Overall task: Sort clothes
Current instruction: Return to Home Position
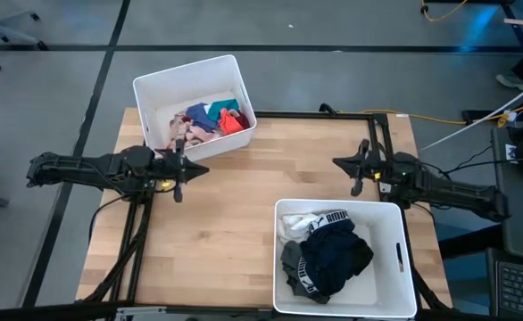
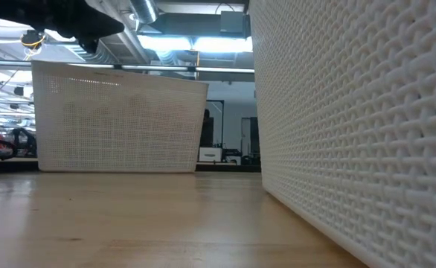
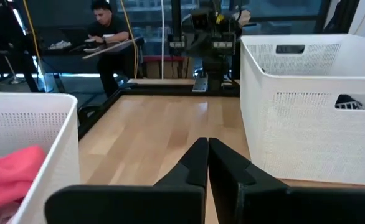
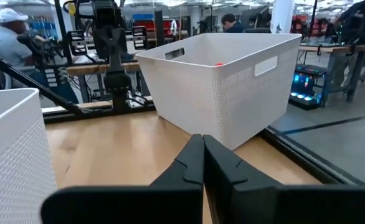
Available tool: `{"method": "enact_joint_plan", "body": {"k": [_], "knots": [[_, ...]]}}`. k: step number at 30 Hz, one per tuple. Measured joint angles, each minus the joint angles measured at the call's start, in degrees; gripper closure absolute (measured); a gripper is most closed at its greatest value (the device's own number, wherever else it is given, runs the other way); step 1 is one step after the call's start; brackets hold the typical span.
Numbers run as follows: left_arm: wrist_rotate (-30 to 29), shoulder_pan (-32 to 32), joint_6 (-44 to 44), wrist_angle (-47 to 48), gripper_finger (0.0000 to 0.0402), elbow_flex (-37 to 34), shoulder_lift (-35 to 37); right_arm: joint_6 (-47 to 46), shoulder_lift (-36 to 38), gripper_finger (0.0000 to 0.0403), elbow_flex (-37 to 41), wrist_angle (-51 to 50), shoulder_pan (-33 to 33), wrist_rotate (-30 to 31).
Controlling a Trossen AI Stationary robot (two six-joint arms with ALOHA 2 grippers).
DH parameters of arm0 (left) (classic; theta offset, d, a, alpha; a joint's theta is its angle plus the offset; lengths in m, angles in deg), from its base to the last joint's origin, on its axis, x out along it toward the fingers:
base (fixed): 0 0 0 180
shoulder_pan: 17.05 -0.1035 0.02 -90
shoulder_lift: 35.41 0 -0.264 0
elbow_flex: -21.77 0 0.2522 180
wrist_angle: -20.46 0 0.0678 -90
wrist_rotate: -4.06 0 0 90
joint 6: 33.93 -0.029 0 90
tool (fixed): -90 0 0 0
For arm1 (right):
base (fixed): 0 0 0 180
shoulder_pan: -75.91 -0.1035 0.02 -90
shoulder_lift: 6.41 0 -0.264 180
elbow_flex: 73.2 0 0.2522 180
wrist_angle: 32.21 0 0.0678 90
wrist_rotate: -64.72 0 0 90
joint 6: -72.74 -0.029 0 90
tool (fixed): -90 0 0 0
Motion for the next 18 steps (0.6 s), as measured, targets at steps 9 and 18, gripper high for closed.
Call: {"method": "enact_joint_plan", "body": {"k": [9, 18], "knots": [[-0.01, 0.00, -0.01, 0.23, 0.0400, 0.00, 2.77, -2.56, 7.58, 0.0398, 6.04, -0.10, -0.02, -0.01], [-0.18, 0.00, 0.22, 1.66, 0.0400, 0.00, 4.28, -3.66, 10.91, 0.0398, 7.12, -1.21, -0.02, 0.01]]}}
